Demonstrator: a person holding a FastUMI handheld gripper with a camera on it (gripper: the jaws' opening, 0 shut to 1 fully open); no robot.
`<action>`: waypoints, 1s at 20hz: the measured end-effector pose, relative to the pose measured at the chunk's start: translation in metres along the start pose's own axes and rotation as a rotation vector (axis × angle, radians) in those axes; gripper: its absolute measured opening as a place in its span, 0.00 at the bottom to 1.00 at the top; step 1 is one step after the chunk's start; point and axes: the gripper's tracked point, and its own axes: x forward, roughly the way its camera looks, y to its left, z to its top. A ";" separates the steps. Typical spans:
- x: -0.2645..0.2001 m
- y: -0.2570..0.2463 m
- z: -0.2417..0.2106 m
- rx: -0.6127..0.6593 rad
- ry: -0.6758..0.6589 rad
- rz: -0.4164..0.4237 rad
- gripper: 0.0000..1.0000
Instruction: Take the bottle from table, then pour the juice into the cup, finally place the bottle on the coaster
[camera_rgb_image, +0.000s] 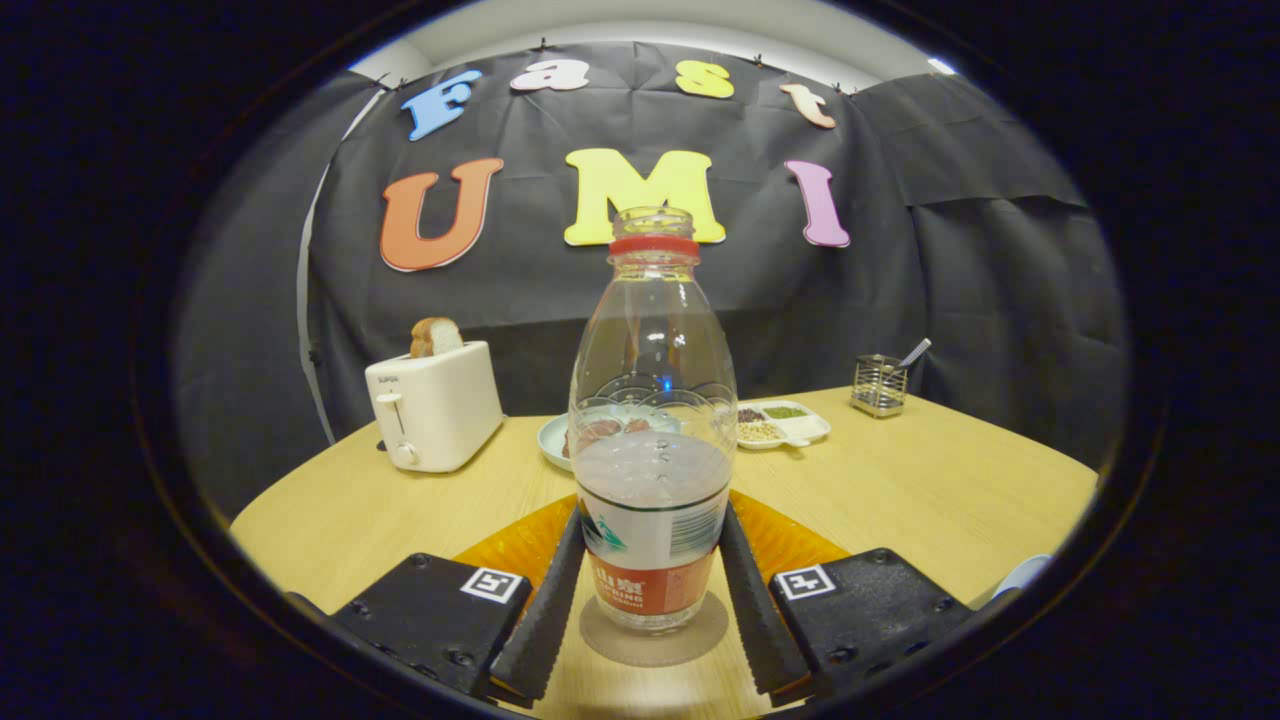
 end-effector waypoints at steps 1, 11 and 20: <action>0.001 0.000 -0.002 -0.004 0.005 0.001 0.77; 0.002 0.003 -0.015 -0.037 0.027 0.007 0.81; -0.017 0.000 0.002 -0.028 -0.001 0.005 1.00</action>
